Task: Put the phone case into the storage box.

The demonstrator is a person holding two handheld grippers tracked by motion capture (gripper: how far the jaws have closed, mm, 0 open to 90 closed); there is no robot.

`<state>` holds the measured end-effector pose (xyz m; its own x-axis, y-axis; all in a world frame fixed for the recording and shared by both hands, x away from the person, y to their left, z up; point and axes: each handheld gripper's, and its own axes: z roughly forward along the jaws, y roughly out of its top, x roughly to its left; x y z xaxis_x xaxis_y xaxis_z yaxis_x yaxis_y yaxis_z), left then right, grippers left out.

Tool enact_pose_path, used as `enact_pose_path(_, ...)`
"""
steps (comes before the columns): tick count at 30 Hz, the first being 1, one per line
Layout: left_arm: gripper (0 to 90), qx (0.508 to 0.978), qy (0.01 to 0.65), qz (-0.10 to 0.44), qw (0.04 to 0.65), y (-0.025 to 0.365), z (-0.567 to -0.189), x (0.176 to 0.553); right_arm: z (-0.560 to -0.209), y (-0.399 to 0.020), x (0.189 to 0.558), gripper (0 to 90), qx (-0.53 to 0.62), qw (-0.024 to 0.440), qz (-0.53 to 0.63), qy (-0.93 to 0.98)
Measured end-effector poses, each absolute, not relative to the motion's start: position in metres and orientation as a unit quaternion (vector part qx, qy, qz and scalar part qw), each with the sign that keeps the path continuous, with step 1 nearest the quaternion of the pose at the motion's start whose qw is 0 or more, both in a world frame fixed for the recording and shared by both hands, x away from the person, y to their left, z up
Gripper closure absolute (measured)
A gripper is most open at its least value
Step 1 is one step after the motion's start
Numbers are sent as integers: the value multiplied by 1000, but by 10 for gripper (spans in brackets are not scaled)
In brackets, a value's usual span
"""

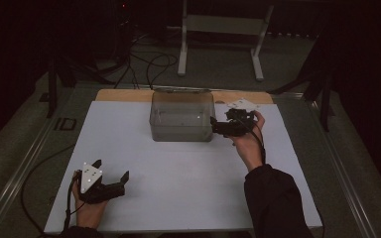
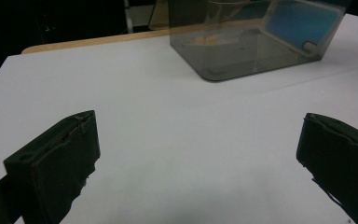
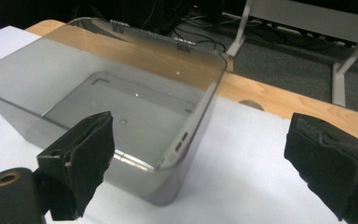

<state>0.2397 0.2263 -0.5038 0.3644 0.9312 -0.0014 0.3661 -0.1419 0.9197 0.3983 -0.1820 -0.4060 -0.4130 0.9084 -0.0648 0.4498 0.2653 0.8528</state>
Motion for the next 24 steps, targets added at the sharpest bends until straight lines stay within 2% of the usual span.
enact_pose_path(5,4,689,471,310,456,226,-504,240,-408,-189,386,85,463,293,396,737)
enact_pose_path(13,4,690,472,307,454,227,-504,241,-420,-207,362,84,474,273,400,735)
enact_pose_path(24,4,687,474,306,458,230,-502,241,-422,-221,323,84,460,289,392,743)
